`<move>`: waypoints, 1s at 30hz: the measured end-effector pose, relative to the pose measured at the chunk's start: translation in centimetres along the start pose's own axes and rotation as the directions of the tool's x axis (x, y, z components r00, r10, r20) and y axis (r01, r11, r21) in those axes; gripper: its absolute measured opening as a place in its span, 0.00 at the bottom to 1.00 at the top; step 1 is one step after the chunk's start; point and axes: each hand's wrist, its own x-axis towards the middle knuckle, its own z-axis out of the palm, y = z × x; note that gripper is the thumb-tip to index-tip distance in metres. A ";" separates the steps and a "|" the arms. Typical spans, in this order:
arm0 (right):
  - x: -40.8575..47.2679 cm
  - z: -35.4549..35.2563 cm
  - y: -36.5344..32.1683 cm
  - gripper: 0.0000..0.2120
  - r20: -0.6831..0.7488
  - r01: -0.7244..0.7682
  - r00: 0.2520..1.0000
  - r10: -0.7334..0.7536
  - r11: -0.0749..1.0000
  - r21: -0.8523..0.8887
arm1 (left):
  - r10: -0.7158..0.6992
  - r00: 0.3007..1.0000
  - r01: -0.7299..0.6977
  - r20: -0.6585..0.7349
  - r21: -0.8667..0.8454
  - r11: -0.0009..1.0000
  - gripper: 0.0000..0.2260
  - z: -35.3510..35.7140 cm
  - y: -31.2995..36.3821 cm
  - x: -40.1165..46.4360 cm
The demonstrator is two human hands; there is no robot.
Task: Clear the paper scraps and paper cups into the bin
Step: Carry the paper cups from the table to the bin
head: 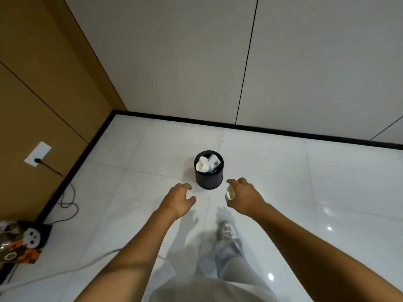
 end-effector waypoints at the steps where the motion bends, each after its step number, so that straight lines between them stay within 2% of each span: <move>1: 2.2 -0.8 0.0 0.33 -0.005 0.004 1.000 -0.004 1.000 0.007 | -0.009 1.000 0.009 -0.009 -0.004 1.000 0.19 -0.6 0.4 2.1; 8: 14.2 -5.8 -0.6 0.32 0.055 0.027 0.998 -0.029 0.999 0.024 | -0.072 0.997 0.071 -0.023 -0.038 0.997 0.19 -4.0 2.4 13.2; 14: 21.4 -6.7 -1.9 0.31 0.095 0.016 0.995 -0.019 0.999 0.038 | -0.103 0.994 0.104 0.033 -0.052 0.993 0.19 -6.4 1.4 20.4; 18: 26.1 -5.6 -3.4 0.31 0.093 -0.051 0.995 0.043 0.995 0.081 | -0.102 0.988 0.106 0.115 -0.035 0.994 0.19 -7.8 -0.6 26.3; 24: 32.1 -2.6 -7.0 0.32 0.062 -0.280 0.960 0.273 0.938 0.202 | 0.017 0.974 -0.033 0.226 0.065 0.997 0.20 -10.9 -4.5 37.3; 30: 36.6 1.2 -11.7 0.30 0.048 -0.504 0.852 0.521 0.793 0.344 | 0.199 0.908 -0.280 0.370 0.181 0.943 0.19 -13.4 -7.0 46.7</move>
